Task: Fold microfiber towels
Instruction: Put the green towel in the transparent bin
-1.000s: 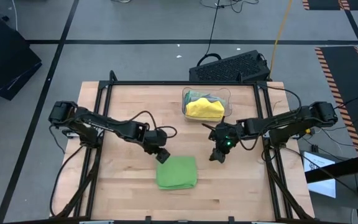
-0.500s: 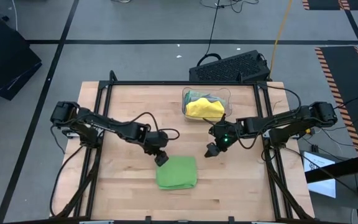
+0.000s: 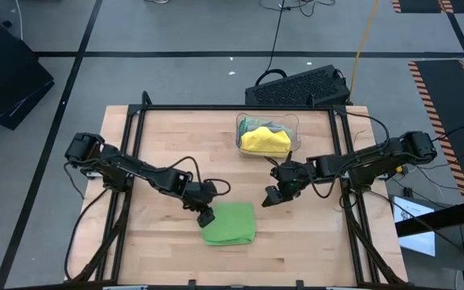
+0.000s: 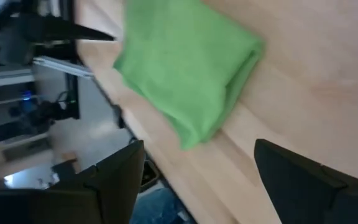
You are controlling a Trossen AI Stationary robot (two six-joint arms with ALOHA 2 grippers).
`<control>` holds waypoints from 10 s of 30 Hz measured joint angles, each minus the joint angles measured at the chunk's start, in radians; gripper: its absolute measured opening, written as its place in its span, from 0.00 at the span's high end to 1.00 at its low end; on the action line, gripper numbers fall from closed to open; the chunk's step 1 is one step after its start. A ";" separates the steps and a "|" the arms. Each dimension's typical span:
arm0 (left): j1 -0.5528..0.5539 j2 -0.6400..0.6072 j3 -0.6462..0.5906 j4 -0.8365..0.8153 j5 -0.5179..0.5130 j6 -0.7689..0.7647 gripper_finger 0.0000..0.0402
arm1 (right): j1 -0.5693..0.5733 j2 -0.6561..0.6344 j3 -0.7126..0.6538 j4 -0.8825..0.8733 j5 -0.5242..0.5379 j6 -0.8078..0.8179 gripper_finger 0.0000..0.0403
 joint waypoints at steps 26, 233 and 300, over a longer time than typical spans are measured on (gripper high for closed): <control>-0.005 0.005 0.009 0.225 -0.111 0.117 0.07 | 0.023 0.000 0.000 0.185 0.206 0.206 0.26; 0.769 0.438 0.687 0.089 0.371 0.833 0.85 | -1.010 0.030 0.114 -0.032 -0.467 -1.088 0.99; 0.622 0.446 0.686 0.029 0.093 0.750 0.97 | -0.822 0.260 0.036 0.401 -0.212 -1.207 0.99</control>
